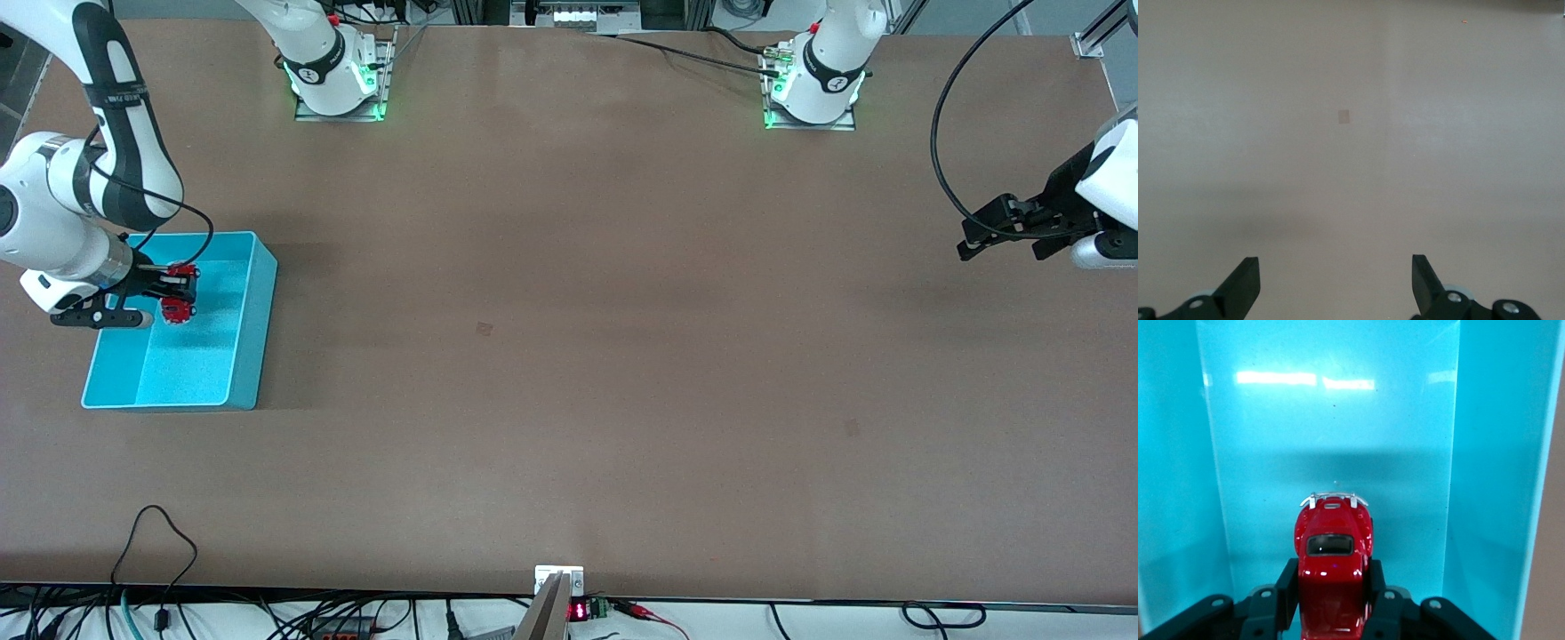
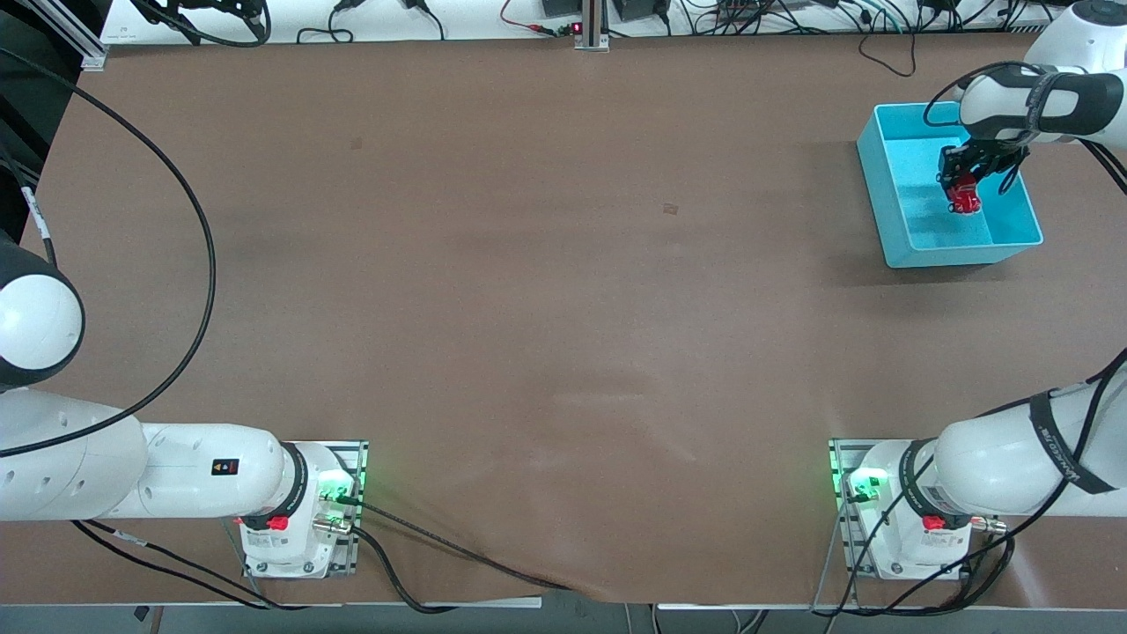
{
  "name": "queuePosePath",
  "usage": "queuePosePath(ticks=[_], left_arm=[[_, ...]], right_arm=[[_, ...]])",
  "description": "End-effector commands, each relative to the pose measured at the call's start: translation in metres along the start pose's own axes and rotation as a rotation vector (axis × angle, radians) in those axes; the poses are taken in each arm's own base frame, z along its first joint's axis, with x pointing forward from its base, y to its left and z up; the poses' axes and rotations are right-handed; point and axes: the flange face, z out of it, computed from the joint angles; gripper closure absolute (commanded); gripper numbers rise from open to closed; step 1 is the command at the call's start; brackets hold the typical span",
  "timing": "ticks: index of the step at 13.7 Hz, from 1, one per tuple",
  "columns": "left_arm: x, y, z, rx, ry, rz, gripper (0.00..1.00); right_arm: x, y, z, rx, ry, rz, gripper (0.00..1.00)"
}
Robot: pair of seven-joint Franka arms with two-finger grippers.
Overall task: Wind red beetle toy and store in blue box
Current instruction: 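Lift the car with the right gripper and lower it into the box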
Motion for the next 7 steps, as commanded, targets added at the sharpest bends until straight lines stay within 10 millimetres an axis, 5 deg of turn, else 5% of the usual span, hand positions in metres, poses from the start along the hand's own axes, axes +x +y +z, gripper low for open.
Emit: queuePosePath(ticks=[1, 7], left_arm=[[0.005, -0.002, -0.007, 0.015, 0.013, -0.009, 0.00], [-0.004, 0.000, -0.009, 0.017, -0.035, 0.010, 0.00]], right_arm=[[0.001, 0.002, 0.022, -0.012, -0.004, 0.020, 1.00], [-0.004, 0.003, 0.055, -0.001, -0.059, 0.021, 0.94]])
